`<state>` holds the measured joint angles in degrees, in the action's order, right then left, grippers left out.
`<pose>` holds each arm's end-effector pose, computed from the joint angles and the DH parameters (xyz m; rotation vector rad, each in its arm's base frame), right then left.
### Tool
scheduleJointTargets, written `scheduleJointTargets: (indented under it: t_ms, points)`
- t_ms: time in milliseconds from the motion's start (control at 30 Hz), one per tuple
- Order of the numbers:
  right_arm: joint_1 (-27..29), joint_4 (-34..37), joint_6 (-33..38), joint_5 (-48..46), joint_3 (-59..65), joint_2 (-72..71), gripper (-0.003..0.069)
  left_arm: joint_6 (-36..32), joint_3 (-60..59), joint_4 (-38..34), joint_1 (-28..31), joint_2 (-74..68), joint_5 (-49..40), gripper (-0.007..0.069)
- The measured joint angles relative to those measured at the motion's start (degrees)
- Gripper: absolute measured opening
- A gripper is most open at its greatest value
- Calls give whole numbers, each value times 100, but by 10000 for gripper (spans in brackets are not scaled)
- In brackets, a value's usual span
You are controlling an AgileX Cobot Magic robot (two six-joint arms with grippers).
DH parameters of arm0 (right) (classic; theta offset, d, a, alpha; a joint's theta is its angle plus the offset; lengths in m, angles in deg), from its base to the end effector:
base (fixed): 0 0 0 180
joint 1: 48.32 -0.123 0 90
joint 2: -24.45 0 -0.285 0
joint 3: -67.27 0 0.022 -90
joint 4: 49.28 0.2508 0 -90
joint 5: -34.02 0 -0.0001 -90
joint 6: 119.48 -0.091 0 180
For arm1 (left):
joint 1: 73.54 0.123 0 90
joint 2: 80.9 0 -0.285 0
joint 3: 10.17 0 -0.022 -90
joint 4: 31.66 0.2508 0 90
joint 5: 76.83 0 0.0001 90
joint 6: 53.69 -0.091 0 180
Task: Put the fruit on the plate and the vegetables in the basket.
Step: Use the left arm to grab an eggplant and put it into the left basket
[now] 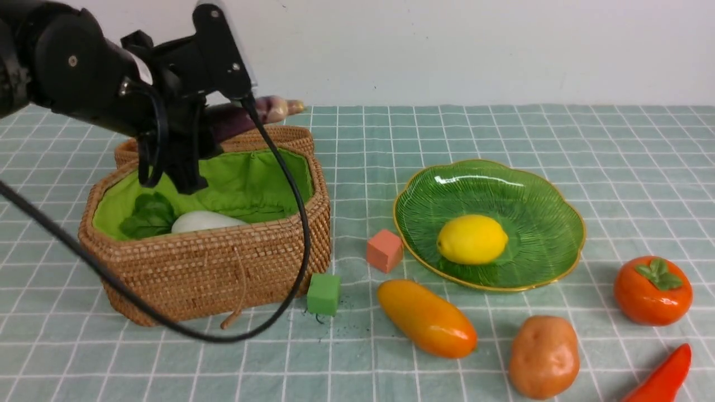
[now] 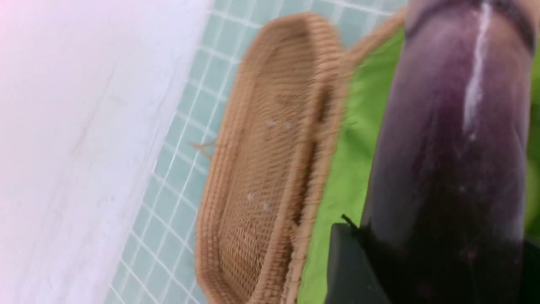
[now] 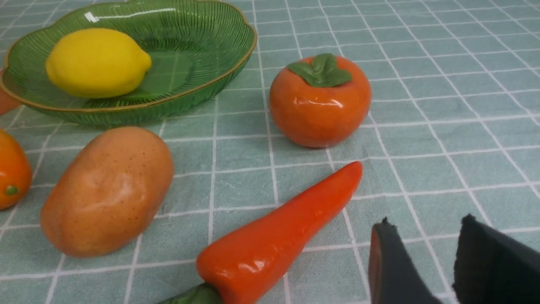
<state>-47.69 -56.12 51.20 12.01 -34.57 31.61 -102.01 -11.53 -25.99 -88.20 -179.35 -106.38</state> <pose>0.0522 -0.0046 0.1740 0.0896 1.8684 -0.0135 0.3524 -0.0876 0.3263 1.2561 1.9125 0.4114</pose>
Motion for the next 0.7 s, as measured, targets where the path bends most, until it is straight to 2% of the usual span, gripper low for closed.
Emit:
scheduleJointTargets:
  t_ms: [133, 200, 300, 400, 533, 700]
  points:
    - [0, 0, 0, 0, 0, 0, 241, 224, -78, 5, 188, -377, -55, 382]
    - [0, 0, 0, 0, 0, 0, 241, 259, -153, 6, 198, -473, -179, 407]
    - [0, 0, 0, 0, 0, 0, 241, 279, -275, -18, 198, -479, -233, 577]
    - [0, 0, 0, 0, 0, 0, 241, 311, -282, -82, 198, -315, -381, 651]
    - [0, 0, 0, 0, 0, 0, 241, 425, -282, -271, 198, 373, -986, 654]
    - [0, 0, 0, 0, 0, 0, 241, 1178, -282, -515, 198, 1578, -2174, 575]
